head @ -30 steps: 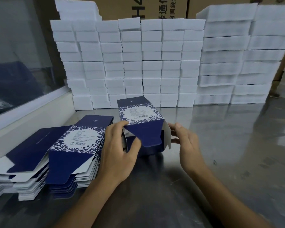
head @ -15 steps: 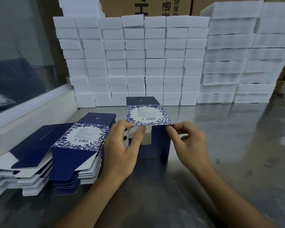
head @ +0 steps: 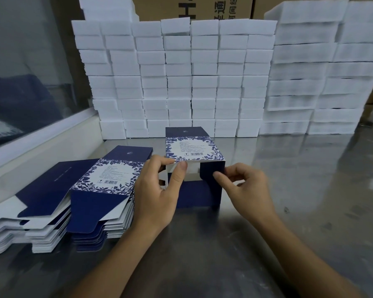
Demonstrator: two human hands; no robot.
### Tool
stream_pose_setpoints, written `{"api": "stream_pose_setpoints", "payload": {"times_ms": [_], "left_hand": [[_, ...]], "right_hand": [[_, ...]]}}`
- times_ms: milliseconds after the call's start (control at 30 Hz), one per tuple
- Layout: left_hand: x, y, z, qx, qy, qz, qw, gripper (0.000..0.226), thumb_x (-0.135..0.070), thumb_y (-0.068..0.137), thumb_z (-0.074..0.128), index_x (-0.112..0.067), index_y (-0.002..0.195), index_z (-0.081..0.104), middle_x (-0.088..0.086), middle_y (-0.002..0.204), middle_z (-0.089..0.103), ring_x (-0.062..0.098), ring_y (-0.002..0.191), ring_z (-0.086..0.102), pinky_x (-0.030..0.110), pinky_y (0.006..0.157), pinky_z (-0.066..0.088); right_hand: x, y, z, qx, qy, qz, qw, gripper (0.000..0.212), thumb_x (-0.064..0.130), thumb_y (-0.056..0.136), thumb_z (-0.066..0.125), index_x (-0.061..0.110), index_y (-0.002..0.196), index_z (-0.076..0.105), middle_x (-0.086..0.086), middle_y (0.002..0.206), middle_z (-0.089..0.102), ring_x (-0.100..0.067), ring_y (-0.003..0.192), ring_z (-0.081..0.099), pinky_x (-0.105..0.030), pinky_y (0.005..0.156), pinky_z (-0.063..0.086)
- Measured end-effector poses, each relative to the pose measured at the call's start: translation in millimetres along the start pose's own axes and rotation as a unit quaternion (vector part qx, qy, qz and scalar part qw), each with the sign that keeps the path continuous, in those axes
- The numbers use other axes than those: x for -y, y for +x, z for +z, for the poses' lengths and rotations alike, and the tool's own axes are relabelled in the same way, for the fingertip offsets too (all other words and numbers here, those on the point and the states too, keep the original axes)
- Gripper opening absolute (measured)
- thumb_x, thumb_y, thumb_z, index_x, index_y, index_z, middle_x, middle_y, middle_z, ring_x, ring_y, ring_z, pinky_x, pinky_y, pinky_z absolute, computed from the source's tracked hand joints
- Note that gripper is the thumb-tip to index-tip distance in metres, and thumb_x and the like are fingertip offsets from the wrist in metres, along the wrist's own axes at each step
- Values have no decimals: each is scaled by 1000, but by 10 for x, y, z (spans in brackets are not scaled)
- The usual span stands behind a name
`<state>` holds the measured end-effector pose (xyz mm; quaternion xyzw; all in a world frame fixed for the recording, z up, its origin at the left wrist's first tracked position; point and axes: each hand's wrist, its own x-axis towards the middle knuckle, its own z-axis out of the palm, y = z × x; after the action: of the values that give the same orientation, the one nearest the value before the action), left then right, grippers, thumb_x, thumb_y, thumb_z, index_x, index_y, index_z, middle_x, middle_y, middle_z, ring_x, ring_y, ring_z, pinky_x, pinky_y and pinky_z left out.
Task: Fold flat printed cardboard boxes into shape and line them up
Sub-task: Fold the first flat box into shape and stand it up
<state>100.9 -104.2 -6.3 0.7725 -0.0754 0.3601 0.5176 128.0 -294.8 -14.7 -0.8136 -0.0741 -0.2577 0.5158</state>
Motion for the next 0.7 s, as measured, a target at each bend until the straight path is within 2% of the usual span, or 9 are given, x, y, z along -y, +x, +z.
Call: {"api": "stream_pose_setpoints", "payload": {"times_ms": [167,267,367,467,600,700], "left_hand": [[26,10,-5,3,10,14,1000,44,-64,84,49,-24,97,61,-8,93,65,12,89,62,31,71,50],[27,4,1,8,14,22,1000,45,-64,85,49,-22,98,62,-10,97,65,11,94,62,36,76,52],[33,6,6,7,19,27,999,44,-64,85,49,-23,98,62,-12,98,64,7,93,61,34,76,51],[46,12,-2,3,16,26,1000,42,-64,84,50,-25,97,61,-11,96,64,8,92,61,28,73,49],[64,15,-15,3,14,34,999,40,-61,84,53,-24,99,60,-8,96,65,10,93,62,33,76,52],[66,13,-12,5,18,38,999,42,-62,84,52,-24,100,60,-8,96,65,9,93,62,35,75,53]], "right_hand": [[-61,-4,25,68,-76,53,993,23,36,87,76,17,74,72,4,69,71,-14,66,66,-37,66,56],[-94,-1,34,48,-90,42,994,28,30,89,74,17,64,67,1,62,68,-18,60,62,-34,60,51],[-99,-4,30,44,-83,41,995,29,31,87,76,23,62,65,5,61,67,-13,58,61,-32,59,50],[-102,-7,29,80,-74,64,992,17,32,86,78,23,74,69,4,73,72,-13,68,66,-34,66,57],[-112,-21,42,137,-136,94,977,13,28,87,77,19,90,69,2,78,71,-17,72,67,-35,71,57],[-110,-35,43,129,-109,101,980,32,20,85,78,25,112,63,5,73,73,-15,72,69,-40,75,59]]}}
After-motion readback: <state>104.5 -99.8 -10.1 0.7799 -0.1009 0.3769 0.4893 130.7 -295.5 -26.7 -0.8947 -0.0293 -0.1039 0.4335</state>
